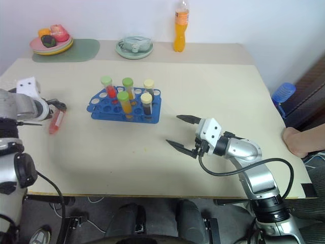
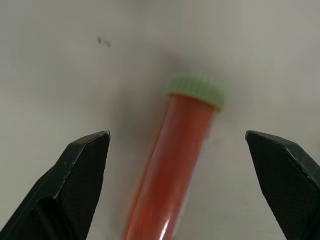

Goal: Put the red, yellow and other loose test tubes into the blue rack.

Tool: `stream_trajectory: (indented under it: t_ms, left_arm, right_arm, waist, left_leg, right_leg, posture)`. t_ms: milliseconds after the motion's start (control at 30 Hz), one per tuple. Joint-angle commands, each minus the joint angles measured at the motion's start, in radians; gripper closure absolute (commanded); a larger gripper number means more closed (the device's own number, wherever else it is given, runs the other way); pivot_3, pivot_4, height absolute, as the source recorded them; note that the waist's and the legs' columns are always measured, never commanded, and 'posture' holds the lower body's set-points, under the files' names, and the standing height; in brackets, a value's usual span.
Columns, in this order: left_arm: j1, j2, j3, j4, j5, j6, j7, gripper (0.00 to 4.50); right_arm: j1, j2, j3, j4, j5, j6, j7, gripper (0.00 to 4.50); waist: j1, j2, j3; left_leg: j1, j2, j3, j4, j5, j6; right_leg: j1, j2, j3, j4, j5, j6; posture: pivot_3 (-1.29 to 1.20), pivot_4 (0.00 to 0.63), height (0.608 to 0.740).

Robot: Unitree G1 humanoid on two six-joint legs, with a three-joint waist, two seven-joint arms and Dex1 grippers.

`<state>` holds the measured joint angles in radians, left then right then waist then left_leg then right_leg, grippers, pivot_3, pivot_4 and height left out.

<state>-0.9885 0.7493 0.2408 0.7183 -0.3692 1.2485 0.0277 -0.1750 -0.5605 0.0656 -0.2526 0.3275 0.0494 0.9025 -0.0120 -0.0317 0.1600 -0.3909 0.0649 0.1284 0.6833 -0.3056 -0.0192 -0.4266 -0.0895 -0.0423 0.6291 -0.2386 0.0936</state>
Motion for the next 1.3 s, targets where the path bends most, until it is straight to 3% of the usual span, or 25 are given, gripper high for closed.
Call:
stream_trajectory:
  t_ms: [33, 300, 400, 567, 767, 833, 933, 967, 1133, 1300]
  left_arm:
    - [-0.095, 0.032, -0.091, 0.126, 0.09, -0.082, -0.106, 0.08]
    - [-0.204, 0.0, -0.224, 0.376, 0.237, -0.24, -0.291, 0.08]
    - [-0.206, -0.009, -0.25, 0.419, 0.272, -0.247, -0.339, 0.95]
    - [-0.193, -0.001, -0.235, 0.443, 0.292, -0.249, -0.358, 3.47]
    - [-0.165, 0.045, -0.163, 0.371, 0.254, -0.202, -0.383, 3.47]
    - [-0.09, 0.072, -0.076, 0.228, 0.195, -0.254, -0.414, 3.47]
    - [0.071, 0.074, 0.136, -0.002, -0.007, -0.318, -0.618, 3.47]
    - [0.131, 0.079, 0.154, -0.078, 0.001, -0.324, -0.593, 3.47]
    - [0.312, 0.034, 0.272, -0.362, -0.038, -0.442, -0.533, 3.47]
    - [0.398, -0.086, 0.298, -0.54, -0.025, -0.769, -0.507, 3.47]
  right_arm:
    - [0.004, 0.0, -0.018, -0.028, 0.008, -0.018, 0.0, 0.19]
    - [0.038, -0.008, -0.027, -0.063, 0.011, -0.007, -0.014, 0.19]
    - [0.05, -0.015, -0.034, -0.075, 0.013, -0.001, -0.019, 0.19]
    - [0.056, -0.021, -0.037, -0.079, 0.015, 0.002, -0.017, 0.19]
    - [0.036, -0.021, -0.035, -0.057, 0.016, -0.002, -0.003, 0.19]
    - [0.026, -0.019, -0.032, -0.046, 0.015, -0.006, 0.004, 0.19]
    - [0.02, -0.015, -0.03, -0.033, 0.014, -0.013, 0.013, 0.19]
    - [0.019, -0.013, -0.029, -0.029, 0.014, -0.015, 0.017, 0.19]
    - [0.003, -0.008, -0.023, 0.001, 0.014, -0.027, 0.035, 0.19]
    - [-0.016, -0.008, -0.025, 0.031, 0.013, -0.039, 0.053, 0.19]
  waist:
    - [0.0, 0.0, 0.0]
    - [0.0, 0.0, 0.0]
    - [0.0, 0.0, 0.0]
    - [-0.006, 0.0, 0.0]
    - [-0.007, 0.0, 0.0]
    - [-0.01, 0.0, 0.0]
    - [-0.005, -0.001, 0.001]
    - [-0.001, -0.001, 0.001]
    - [0.005, -0.002, 0.001]
    - [0.006, -0.002, 0.0]
  left_leg:
    - [0.0, 0.0, 0.0, 0.0, 0.0, 0.0]
    - [0.0, 0.0, 0.0, 0.0, 0.0, 0.0]
    - [0.0, 0.0, 0.0, 0.0, 0.0, 0.0]
    - [0.0, 0.0, 0.001, 0.0, 0.0, 0.0]
    - [0.0, 0.001, 0.001, 0.0, 0.0, 0.0]
    - [0.0, 0.001, 0.001, 0.0, 0.0, 0.0]
    - [-0.001, 0.002, 0.001, 0.0, 0.0, -0.001]
    - [-0.001, 0.002, 0.001, 0.0, 0.0, -0.001]
    - [-0.002, 0.001, 0.0, 0.001, 0.0, 0.0]
    - [-0.001, 0.001, 0.0, 0.001, 0.0, 0.0]
  right_leg:
    - [0.0, 0.0, 0.0, 0.0, 0.0, 0.0]
    - [-0.001, 0.0, 0.0, 0.0, 0.0, 0.0]
    - [-0.001, 0.0, 0.0, 0.0, 0.0, 0.0]
    - [-0.001, 0.0, 0.0, 0.001, 0.0, 0.0]
    - [-0.001, 0.0, 0.0, 0.001, 0.0, 0.0]
    - [-0.001, 0.0, 0.001, 0.001, 0.0, 0.0]
    - [-0.003, 0.0, 0.001, 0.002, 0.0, 0.0]
    - [-0.003, 0.0, 0.001, 0.002, 0.0, 0.0]
    - [-0.002, -0.001, 0.001, 0.001, 0.0, 0.0]
    - [-0.001, -0.001, 0.001, 0.001, 0.0, 0.0]
  posture:
    - [0.0, 0.15, 0.74]
    - [0.0, 0.15, 0.74]
    - [0.0, 0.15, 0.74]
    - [0.0, 0.15, 0.74]
    - [0.0, 0.15, 0.74]
    - [0.0, 0.15, 0.74]
    - [0.0, 0.15, 0.74]
    - [0.0, 0.15, 0.74]
    - [0.0, 0.15, 0.74]
    - [0.0, 0.15, 0.74]
